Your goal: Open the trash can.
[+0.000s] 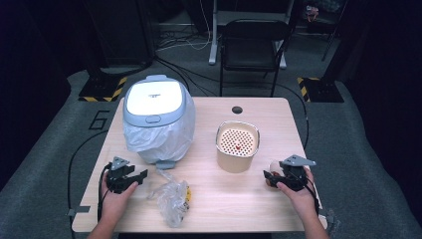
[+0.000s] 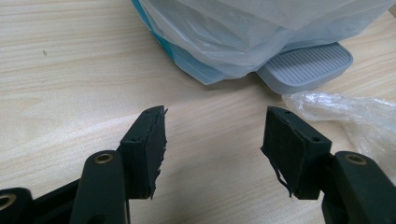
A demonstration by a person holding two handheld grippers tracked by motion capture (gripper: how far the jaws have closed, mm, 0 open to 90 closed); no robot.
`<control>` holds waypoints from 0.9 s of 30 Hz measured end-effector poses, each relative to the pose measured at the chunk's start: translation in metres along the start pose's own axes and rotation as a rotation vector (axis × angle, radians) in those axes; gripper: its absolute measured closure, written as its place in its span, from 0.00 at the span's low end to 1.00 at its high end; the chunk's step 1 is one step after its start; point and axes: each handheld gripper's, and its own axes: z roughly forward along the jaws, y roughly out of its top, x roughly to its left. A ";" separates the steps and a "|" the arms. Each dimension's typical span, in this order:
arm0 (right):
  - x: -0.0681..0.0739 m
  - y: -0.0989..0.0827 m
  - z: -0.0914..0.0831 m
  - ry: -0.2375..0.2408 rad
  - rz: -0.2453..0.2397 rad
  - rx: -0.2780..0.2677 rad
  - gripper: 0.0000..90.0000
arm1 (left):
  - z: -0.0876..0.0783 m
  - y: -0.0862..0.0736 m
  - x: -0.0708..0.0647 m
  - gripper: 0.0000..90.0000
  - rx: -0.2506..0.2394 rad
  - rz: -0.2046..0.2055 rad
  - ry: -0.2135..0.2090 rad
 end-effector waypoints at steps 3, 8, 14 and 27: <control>0.001 0.000 0.001 -0.011 -0.002 0.002 0.15 | 0.000 0.000 0.000 0.44 0.002 0.000 0.000; 0.003 0.004 -0.003 -0.028 -0.006 -0.029 0.08 | 0.000 0.000 0.000 0.44 0.000 0.006 0.004; 0.005 0.009 -0.012 -0.041 -0.008 -0.064 0.06 | -0.001 0.000 0.000 0.44 0.018 0.006 -0.005; 0.084 0.038 -0.025 0.151 -0.168 -0.135 0.17 | -0.001 0.000 -0.002 0.44 -0.002 0.005 -0.001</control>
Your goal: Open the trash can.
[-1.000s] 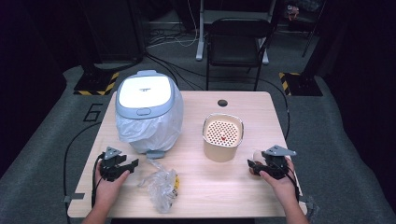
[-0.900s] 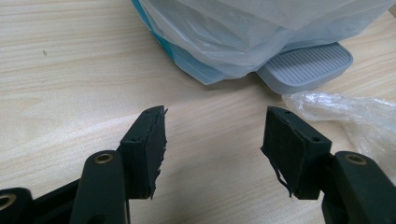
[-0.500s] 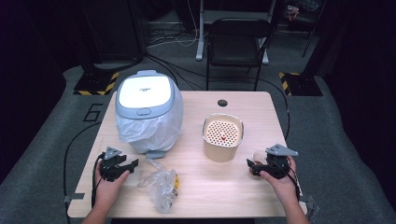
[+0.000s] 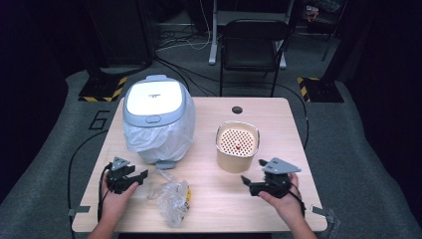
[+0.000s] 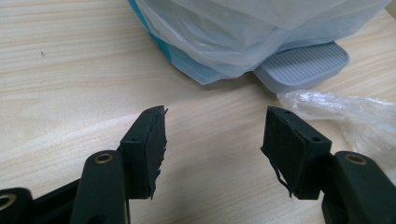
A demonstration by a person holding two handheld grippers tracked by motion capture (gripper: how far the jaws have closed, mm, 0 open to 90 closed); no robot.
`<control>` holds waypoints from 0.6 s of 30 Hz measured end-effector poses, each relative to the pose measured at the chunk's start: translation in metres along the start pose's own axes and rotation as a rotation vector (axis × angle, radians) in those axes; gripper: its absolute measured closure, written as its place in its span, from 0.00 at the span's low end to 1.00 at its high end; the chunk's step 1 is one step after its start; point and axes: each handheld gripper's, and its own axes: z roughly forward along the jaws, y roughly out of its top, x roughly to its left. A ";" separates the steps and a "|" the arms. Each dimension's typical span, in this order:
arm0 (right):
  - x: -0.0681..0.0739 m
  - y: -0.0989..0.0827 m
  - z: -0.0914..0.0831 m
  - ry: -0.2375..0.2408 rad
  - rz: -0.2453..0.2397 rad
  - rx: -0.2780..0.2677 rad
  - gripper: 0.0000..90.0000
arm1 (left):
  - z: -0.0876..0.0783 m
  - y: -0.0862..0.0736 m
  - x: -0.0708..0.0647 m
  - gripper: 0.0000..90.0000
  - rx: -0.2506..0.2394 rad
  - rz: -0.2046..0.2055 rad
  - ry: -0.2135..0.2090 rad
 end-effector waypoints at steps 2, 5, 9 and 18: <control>0.016 0.002 0.012 0.069 -0.010 0.018 0.18 | -0.001 0.000 0.000 0.44 0.001 -0.006 -0.004; 0.040 0.006 0.031 0.164 -0.049 0.034 0.19 | -0.004 0.000 -0.001 0.45 -0.003 -0.017 -0.015; 0.068 0.014 0.053 0.298 -0.089 0.043 0.24 | -0.014 -0.001 -0.008 0.46 -0.001 -0.014 -0.049; 0.107 0.013 0.080 0.441 -0.166 0.068 0.24 | -0.026 -0.001 -0.036 0.49 0.042 0.089 -0.113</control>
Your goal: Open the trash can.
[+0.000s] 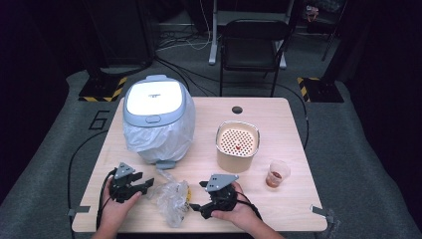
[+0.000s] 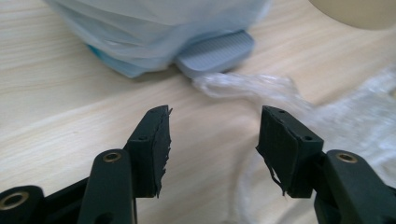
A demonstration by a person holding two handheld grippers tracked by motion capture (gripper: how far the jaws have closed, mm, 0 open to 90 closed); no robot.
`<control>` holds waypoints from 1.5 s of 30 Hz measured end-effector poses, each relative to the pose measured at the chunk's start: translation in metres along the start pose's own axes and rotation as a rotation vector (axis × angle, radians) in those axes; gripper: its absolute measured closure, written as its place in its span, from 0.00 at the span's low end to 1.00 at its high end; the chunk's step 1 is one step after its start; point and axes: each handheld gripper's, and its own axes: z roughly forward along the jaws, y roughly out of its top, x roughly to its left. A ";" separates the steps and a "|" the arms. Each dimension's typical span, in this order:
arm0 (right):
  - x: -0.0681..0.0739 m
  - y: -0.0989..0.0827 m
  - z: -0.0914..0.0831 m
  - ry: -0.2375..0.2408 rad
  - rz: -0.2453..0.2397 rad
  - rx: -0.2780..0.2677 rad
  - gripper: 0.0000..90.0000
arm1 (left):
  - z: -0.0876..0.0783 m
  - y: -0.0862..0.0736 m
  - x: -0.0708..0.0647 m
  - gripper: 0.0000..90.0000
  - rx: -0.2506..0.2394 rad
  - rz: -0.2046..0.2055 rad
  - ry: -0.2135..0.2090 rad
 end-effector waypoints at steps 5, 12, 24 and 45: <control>0.007 0.002 0.007 0.046 -0.009 -0.006 0.25 | 0.008 -0.002 -0.010 0.50 0.038 0.017 -0.032; 0.014 -0.003 0.012 0.051 -0.017 -0.005 0.26 | 0.032 0.005 -0.038 0.50 0.055 0.086 -0.077; 0.002 -0.019 0.021 -0.004 -0.006 0.080 0.23 | 0.061 0.017 -0.064 0.50 0.043 0.142 -0.107; 0.004 -0.030 0.051 -0.021 -0.058 0.215 0.47 | 0.046 0.026 -0.028 0.52 -0.045 0.049 0.006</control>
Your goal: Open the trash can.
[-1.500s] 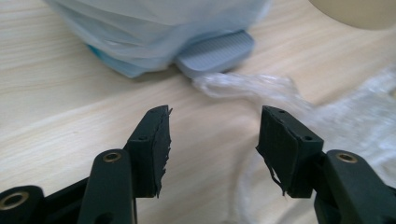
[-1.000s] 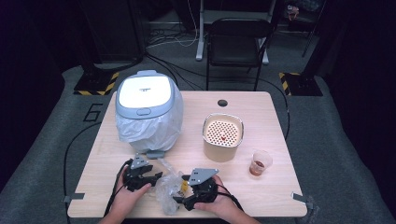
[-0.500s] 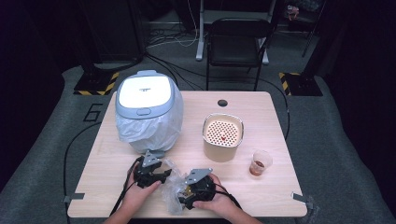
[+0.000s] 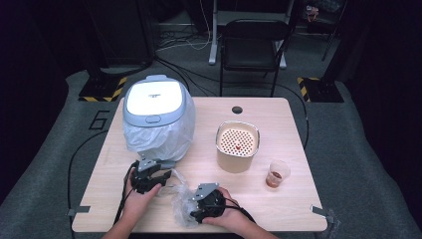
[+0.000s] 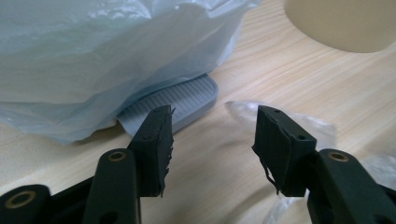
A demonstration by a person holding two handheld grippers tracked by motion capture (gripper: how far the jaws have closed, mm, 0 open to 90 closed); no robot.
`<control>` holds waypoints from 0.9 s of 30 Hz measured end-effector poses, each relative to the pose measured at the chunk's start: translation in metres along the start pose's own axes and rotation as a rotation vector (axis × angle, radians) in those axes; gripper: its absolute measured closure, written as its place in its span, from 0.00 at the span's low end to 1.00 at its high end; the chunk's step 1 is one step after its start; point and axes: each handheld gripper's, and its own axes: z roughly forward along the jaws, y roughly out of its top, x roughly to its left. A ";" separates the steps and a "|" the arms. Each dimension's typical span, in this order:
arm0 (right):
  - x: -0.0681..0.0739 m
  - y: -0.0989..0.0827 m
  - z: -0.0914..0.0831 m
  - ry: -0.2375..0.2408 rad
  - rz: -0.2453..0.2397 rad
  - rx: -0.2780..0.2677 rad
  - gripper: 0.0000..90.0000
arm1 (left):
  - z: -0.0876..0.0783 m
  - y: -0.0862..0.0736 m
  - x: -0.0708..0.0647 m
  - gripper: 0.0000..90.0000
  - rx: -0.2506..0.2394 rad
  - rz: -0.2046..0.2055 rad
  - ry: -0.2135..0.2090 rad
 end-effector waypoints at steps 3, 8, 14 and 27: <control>-0.002 0.000 -0.002 0.007 -0.013 -0.003 0.60 | 0.005 0.002 0.000 0.59 -0.023 0.011 0.028; -0.008 -0.002 -0.008 0.005 -0.018 0.007 0.76 | 0.014 0.006 -0.005 0.75 -0.069 -0.088 0.061; -0.016 -0.007 -0.017 0.006 0.024 0.047 0.81 | 0.024 0.006 0.000 0.81 -0.054 -0.089 0.105; -0.031 -0.021 -0.038 -0.009 0.049 0.107 0.81 | 0.032 -0.003 0.002 0.99 -0.101 -0.119 0.094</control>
